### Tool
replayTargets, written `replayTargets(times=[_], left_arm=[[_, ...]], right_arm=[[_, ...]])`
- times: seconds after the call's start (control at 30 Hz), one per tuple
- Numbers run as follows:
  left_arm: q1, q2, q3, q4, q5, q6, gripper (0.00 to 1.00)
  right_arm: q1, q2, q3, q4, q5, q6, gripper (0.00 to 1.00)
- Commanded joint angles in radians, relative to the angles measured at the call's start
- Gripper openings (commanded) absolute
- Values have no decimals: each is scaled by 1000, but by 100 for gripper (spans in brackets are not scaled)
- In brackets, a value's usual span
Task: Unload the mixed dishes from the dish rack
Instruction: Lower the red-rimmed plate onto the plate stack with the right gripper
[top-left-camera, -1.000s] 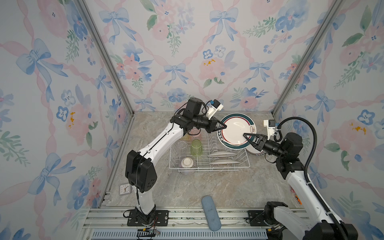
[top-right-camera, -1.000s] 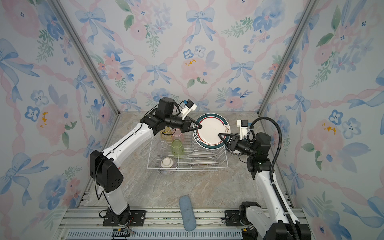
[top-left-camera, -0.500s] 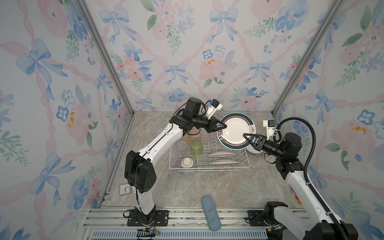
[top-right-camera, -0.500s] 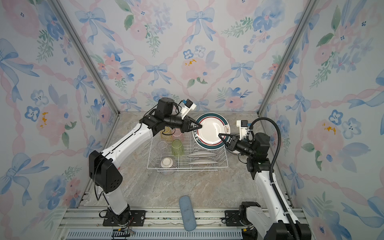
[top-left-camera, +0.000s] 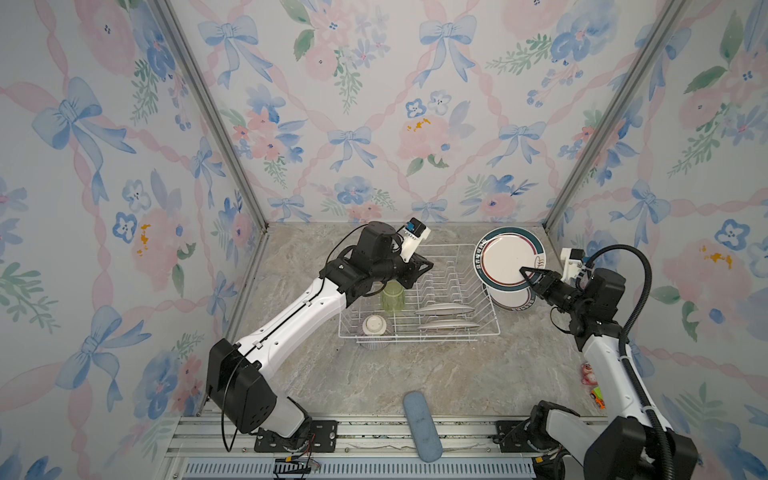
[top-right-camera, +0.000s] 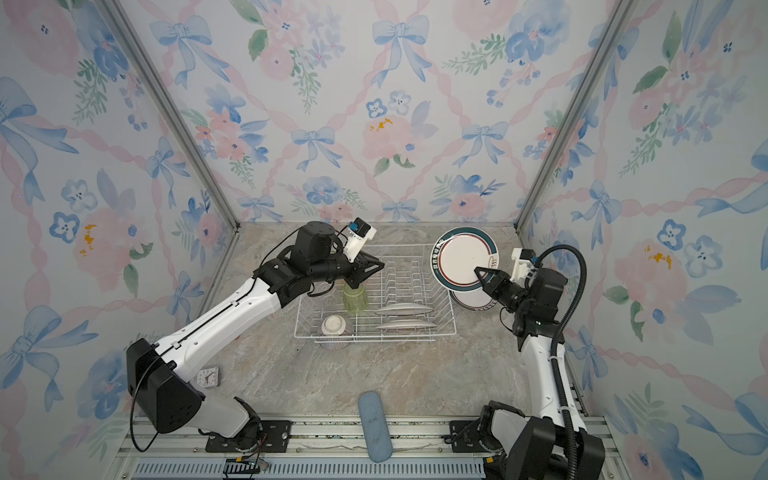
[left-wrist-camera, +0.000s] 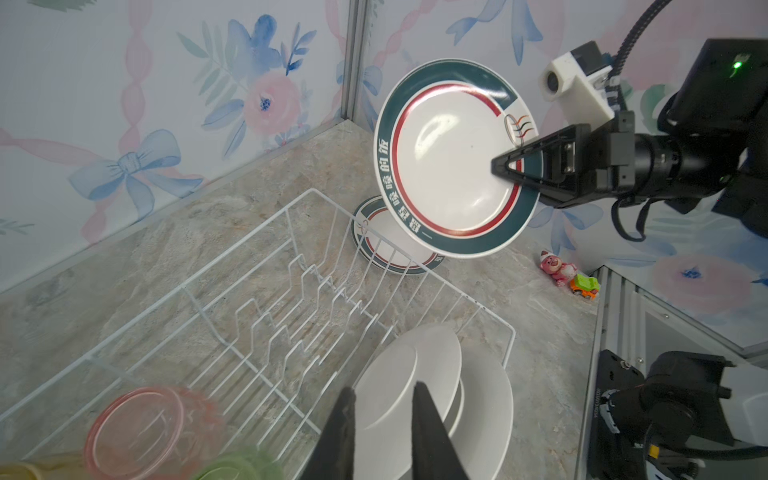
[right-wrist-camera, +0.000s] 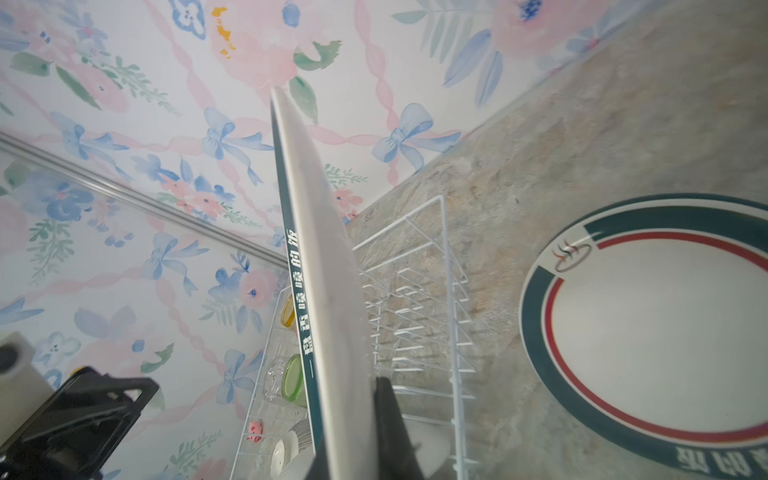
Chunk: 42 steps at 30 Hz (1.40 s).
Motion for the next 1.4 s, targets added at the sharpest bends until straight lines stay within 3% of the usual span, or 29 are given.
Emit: replayTargets(times=[0.0,0.27,0.6,1.37], left_arm=[[-64,-34,-74,3,-244,36,20],[-85,-133,-224,101,-285,-4,20],[-84,-117,-216,114,-265,2,20],[-84,-117,-220,114,-254,7,21]], right_arm=[[-52,32,33,-73,92,-18,0],[-127,170,-3,-14,214,-15,0],[-139,377,-19,166,162,82,1],[-99,527,13,141,133,47,5]])
